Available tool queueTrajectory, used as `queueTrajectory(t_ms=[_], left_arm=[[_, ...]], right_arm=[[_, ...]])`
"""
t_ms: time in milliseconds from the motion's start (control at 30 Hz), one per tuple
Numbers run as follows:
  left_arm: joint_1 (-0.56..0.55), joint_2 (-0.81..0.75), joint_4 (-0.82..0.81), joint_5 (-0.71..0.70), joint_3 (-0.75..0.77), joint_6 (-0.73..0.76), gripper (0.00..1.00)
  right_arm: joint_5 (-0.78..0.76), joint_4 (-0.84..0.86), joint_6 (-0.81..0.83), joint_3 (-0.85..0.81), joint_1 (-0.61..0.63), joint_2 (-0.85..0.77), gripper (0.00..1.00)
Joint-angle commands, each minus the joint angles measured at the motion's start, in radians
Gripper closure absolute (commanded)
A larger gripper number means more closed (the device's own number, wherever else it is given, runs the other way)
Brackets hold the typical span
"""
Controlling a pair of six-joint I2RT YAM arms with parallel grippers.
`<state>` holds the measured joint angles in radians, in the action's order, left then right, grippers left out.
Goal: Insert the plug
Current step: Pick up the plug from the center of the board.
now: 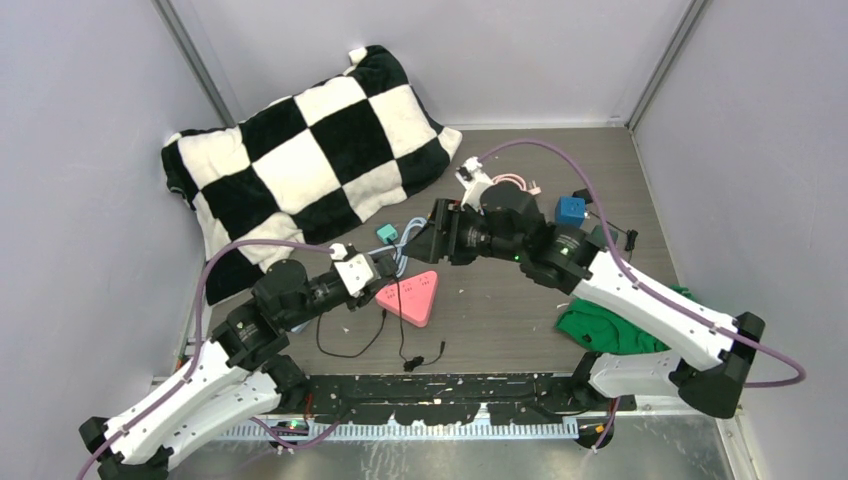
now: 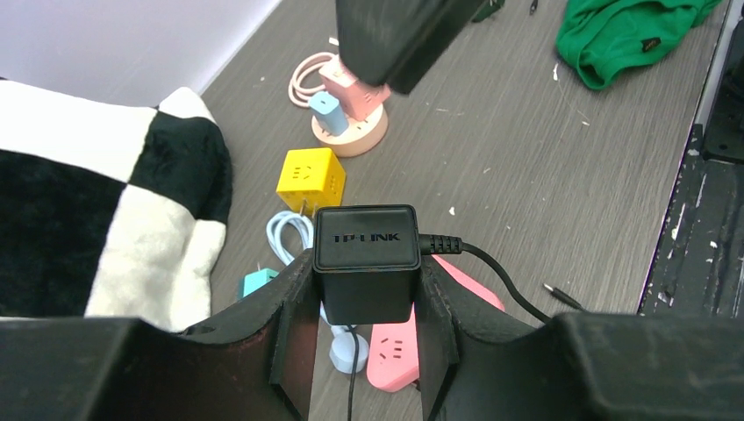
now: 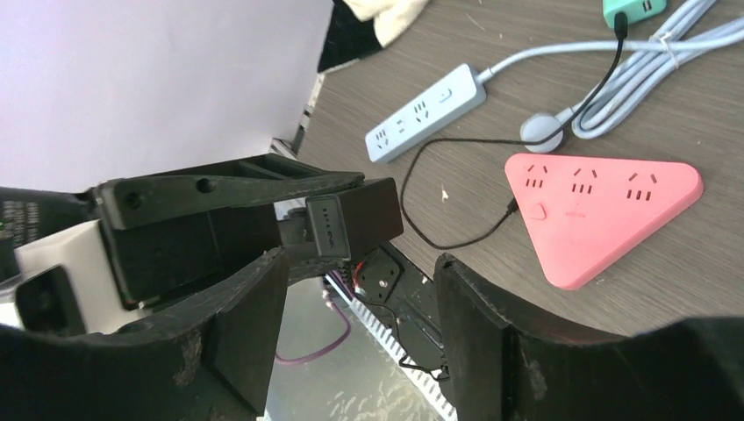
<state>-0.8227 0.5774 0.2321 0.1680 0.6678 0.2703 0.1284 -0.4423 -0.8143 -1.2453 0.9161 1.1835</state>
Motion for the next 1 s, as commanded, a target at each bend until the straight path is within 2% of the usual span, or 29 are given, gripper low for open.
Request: queueTrajectory(t_ms=[0, 567, 967], left_arm=[[0.002, 0.008, -0.007, 0.003, 0.042, 0.011, 0.77], [0.002, 0.015, -0.007, 0.017, 0.029, 0.011, 0.76], [0.002, 0.025, 0.000, 0.022, 0.027, 0.014, 0.76]], right_arm=[[-0.037, -0.003, 0.022, -0.068, 0.029, 0.056, 0.33], [-0.055, -0.039, 0.035, -0.141, 0.078, 0.243, 0.51], [0.044, -0.015, 0.046, -0.138, 0.092, 0.275, 0.51]])
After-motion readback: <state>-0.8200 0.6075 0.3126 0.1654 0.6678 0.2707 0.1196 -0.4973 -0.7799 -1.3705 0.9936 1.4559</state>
